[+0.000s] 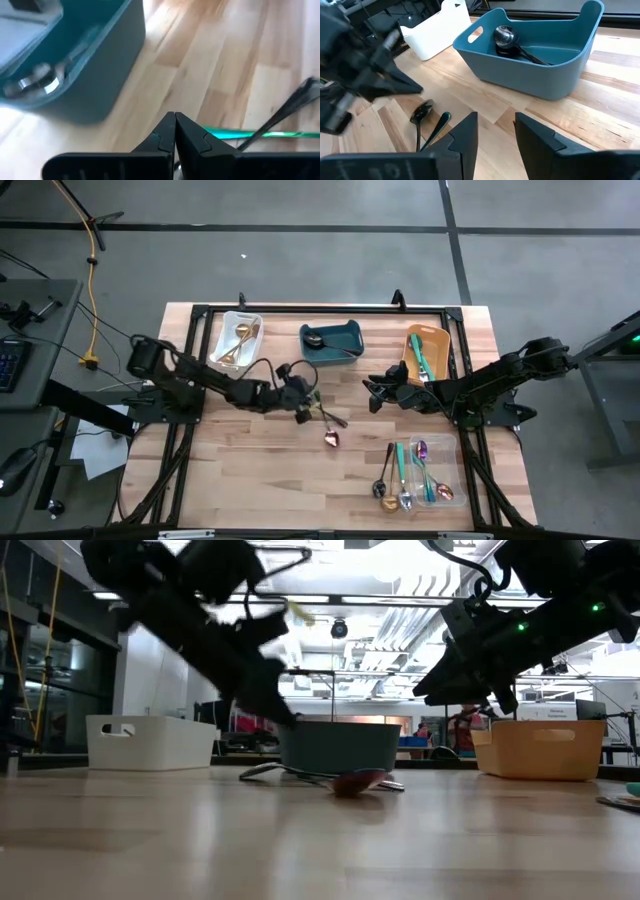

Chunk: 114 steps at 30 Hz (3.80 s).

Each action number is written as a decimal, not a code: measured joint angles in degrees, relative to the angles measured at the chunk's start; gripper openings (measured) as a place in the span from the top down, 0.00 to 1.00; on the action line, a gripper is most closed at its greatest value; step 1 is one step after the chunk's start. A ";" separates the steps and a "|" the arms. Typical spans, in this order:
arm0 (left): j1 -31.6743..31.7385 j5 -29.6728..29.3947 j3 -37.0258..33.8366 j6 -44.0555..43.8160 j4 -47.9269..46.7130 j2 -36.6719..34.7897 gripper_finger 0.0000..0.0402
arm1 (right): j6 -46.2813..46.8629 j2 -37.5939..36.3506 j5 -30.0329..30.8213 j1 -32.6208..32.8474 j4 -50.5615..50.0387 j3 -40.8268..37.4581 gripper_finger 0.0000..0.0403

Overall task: Sort silverware by color (type)
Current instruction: Put the black spoon into the blue bin

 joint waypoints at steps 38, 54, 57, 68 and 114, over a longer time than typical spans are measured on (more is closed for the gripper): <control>6.87 22.44 22.54 24.64 -38.75 10.99 0.74 | -1.57 0.02 -0.19 -0.04 0.23 0.00 0.69; 7.17 15.81 22.47 20.80 -44.67 -1.53 0.99 | -3.22 -0.38 -0.71 -0.04 1.23 0.00 0.69; 7.75 15.64 22.35 19.50 -41.54 -5.58 1.00 | -4.41 -0.75 -2.52 -0.04 1.58 -0.01 0.69; 9.18 15.70 3.26 14.68 -7.08 -18.63 1.00 | -12.97 -1.56 -9.21 2.44 6.71 0.00 0.69; 29.27 26.04 34.69 66.55 -32.17 10.93 1.00 | -18.47 -1.57 -8.90 2.23 10.86 0.00 0.69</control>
